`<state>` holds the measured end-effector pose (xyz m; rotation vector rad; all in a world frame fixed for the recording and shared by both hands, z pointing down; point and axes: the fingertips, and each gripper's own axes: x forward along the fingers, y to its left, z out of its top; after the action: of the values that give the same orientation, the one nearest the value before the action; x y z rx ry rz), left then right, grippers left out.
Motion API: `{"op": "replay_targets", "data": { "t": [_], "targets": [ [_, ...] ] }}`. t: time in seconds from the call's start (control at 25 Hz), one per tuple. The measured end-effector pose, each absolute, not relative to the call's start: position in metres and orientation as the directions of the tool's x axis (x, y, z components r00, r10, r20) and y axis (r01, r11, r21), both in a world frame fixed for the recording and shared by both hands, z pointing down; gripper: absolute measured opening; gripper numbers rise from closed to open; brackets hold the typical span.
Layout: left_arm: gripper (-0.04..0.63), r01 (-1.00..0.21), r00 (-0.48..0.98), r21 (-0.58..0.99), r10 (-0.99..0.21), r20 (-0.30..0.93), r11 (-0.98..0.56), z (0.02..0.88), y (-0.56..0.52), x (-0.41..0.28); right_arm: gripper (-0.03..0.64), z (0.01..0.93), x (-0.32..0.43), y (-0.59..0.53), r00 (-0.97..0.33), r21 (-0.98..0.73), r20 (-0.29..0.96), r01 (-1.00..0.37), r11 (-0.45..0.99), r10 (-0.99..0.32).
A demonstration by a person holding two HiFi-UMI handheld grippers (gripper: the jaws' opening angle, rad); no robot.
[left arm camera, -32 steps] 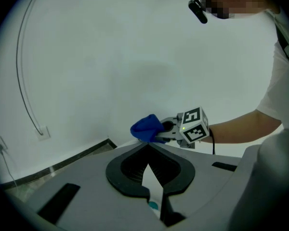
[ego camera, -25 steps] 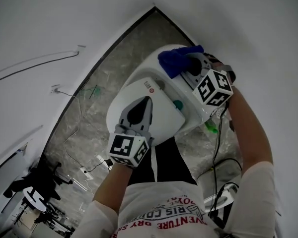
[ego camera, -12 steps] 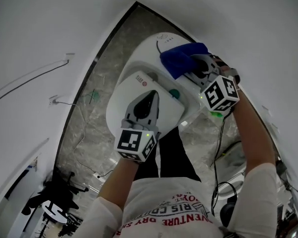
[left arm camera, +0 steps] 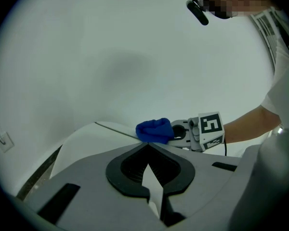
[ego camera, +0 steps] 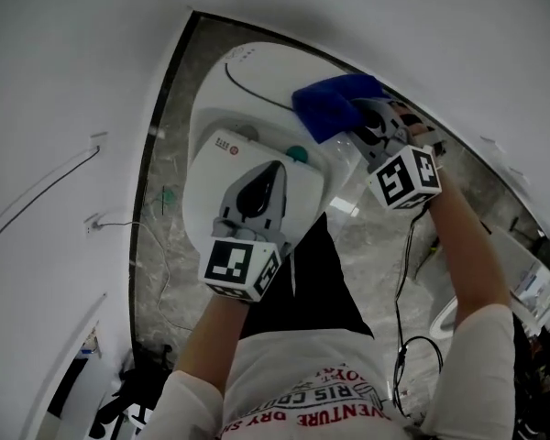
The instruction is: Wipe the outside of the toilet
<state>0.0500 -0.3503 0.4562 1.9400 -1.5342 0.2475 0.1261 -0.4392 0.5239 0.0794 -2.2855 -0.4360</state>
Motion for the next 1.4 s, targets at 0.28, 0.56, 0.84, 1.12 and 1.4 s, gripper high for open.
{"op": "replay_targets", "data": {
  "t": [0.28, 0.56, 0.84, 1.12, 1.4],
  "targets": [
    [0.005, -0.912, 0.375, 0.353, -0.773, 0.512, -0.209, 0.483, -0.349, 0.086, 0.077, 0.547, 0.186, -0.424, -0.647, 0.306, 0.71, -0.071, 0.949, -0.277],
    [0.005, -0.879, 0.469, 0.351, -0.716, 0.517, -0.323, 0.5, -0.329, 0.116, 0.077, 0.572, 0.216, -0.406, -0.615, 0.276, 0.704, -0.224, 0.935, -0.356],
    [0.006, -0.85, 0.522, 0.362, -0.695, 0.494, -0.382, 0.515, -0.308, 0.132, 0.077, 0.597, 0.222, -0.393, -0.603, 0.205, 0.62, -0.493, 0.845, -0.502],
    [0.006, -0.831, 0.556, 0.343, -0.681, 0.476, -0.439, 0.546, -0.285, 0.151, 0.077, 0.658, 0.245, -0.336, -0.582, 0.036, 0.598, -0.668, 0.743, -0.552],
    [0.006, -0.84, 0.543, 0.275, -0.701, 0.463, -0.468, 0.57, -0.259, 0.165, 0.077, 0.716, 0.248, -0.274, -0.584, -0.049, 0.613, -0.701, 0.712, -0.532]
  ]
}}
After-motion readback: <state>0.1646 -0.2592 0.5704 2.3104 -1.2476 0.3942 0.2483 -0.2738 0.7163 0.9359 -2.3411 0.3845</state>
